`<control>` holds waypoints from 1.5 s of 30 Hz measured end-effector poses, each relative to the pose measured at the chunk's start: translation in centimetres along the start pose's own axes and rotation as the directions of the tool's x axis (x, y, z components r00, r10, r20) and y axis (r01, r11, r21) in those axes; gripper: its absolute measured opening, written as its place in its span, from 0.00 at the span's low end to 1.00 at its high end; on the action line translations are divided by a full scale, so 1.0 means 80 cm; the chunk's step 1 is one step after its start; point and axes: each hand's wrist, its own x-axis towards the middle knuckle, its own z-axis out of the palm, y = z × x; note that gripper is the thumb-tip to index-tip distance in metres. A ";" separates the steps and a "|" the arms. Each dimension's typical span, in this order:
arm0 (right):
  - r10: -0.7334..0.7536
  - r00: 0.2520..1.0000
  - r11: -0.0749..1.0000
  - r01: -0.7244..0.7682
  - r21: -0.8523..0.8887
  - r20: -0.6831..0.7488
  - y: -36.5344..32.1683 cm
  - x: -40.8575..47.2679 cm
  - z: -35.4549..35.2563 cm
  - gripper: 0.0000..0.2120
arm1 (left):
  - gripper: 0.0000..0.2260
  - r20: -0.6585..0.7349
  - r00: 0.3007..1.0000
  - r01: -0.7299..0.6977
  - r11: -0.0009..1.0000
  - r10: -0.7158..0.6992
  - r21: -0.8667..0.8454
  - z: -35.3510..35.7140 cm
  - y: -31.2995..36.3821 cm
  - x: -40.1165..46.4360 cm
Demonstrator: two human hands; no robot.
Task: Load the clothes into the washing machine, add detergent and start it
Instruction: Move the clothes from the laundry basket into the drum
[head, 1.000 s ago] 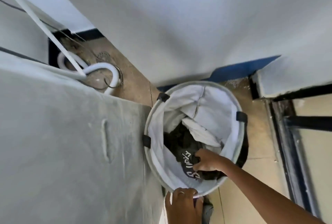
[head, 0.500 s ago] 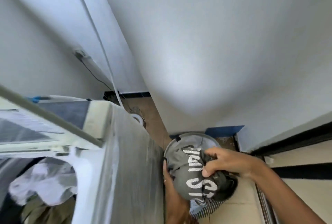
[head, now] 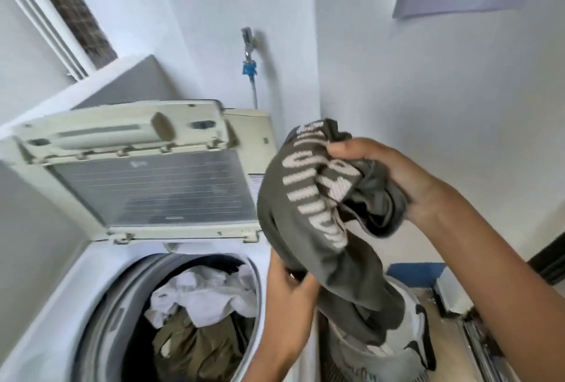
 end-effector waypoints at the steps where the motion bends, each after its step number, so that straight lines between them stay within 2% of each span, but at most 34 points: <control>1: -0.014 1.000 1.000 0.014 -0.012 -0.008 -0.002 0.009 0.017 0.07 | 0.21 -0.034 0.999 -0.044 0.997 0.042 -0.056 -0.022 0.017 -0.005; 3: -0.052 0.998 0.999 0.052 -0.009 -0.042 -0.002 0.027 0.073 0.08 | 0.19 -0.104 0.988 -0.124 0.989 0.115 -0.085 -0.071 0.042 -0.016; 6: -0.078 0.994 0.995 0.073 -0.067 -0.072 0.006 0.051 0.134 0.10 | 0.15 -0.137 0.961 -0.244 0.970 0.240 -0.009 -0.138 0.076 -0.027; 11: -0.119 0.986 0.939 0.074 -0.336 -0.116 0.008 0.081 0.217 0.19 | 0.20 -0.285 0.889 -0.353 0.933 0.357 0.069 -0.237 0.116 -0.039; 13: -0.146 0.975 0.901 0.062 -0.429 -0.165 0.008 0.093 0.243 0.18 | 0.18 -0.298 0.873 -0.378 0.922 0.385 0.085 -0.270 0.129 -0.041; 16: -0.246 0.937 0.842 0.080 -0.534 -0.248 0.008 0.109 0.274 0.15 | 0.12 -0.256 0.884 -0.370 0.920 0.391 0.127 -0.307 0.142 -0.040; 19: -0.396 0.891 0.733 0.162 -0.660 -0.221 0.009 0.123 0.305 0.10 | 0.22 -0.099 0.912 -0.381 0.912 0.398 0.153 -0.333 0.151 -0.042; 21: -0.444 0.882 0.633 0.185 -0.752 -0.157 0.014 0.130 0.322 0.11 | 0.25 -0.008 0.922 -0.382 0.910 0.388 0.159 -0.342 0.159 -0.043; 23: -0.440 0.890 0.565 0.174 -0.806 -0.117 0.027 0.136 0.342 0.14 | 0.25 0.024 0.921 -0.388 0.908 0.390 0.157 -0.349 0.169 -0.043; 27: -0.421 0.903 0.519 0.158 -0.840 -0.090 0.054 0.153 0.369 0.16 | 0.22 0.057 0.903 -0.429 0.885 0.426 0.183 -0.353 0.192 -0.034; 30: -0.405 0.914 0.424 0.157 -0.892 -0.032 0.061 0.158 0.375 0.14 | 0.17 0.013 0.901 -0.425 0.877 0.433 0.223 -0.363 0.201 -0.028; 32: -0.385 0.922 0.424 0.143 -0.894 -0.035 0.060 0.156 0.375 0.14 | 0.15 -0.011 0.908 -0.408 0.891 0.418 0.201 -0.375 0.199 -0.023; 36: -0.304 0.950 0.453 0.077 -0.888 -0.073 0.054 0.147 0.365 0.24 | 0.12 -0.087 0.926 -0.358 0.927 0.368 0.112 -0.395 0.188 -0.017; 38: -0.238 0.965 0.337 -0.025 -0.941 -0.110 0.055 0.141 0.357 0.28 | 0.11 -0.109 0.923 -0.361 0.929 0.368 0.078 -0.400 0.185 -0.015; 39: -0.217 0.967 0.233 -0.081 -0.969 -0.133 0.057 0.139 0.353 0.26 | 0.10 -0.131 0.923 -0.357 0.932 0.361 0.057 -0.402 0.184 -0.014; 41: -0.249 0.954 0.063 -0.156 -0.986 -0.167 0.058 0.134 0.344 0.13 | 0.08 -0.188 0.925 -0.336 0.942 0.331 0.004 -0.406 0.182 -0.012; 42: -0.301 0.936 0.041 -0.180 -0.983 -0.184 0.057 0.131 0.340 0.09 | 0.08 -0.209 0.924 -0.333 0.942 0.321 -0.025 -0.408 0.182 -0.011; 43: -0.366 0.911 0.049 -0.187 -0.981 -0.192 0.054 0.129 0.335 0.09 | 0.08 -0.225 0.920 -0.339 0.940 0.321 -0.046 -0.410 0.182 -0.009; 45: -0.496 0.832 0.166 -0.188 -0.968 -0.247 0.045 0.123 0.329 0.07 | 0.08 -0.241 0.915 -0.353 0.932 0.325 -0.085 -0.417 0.183 -0.006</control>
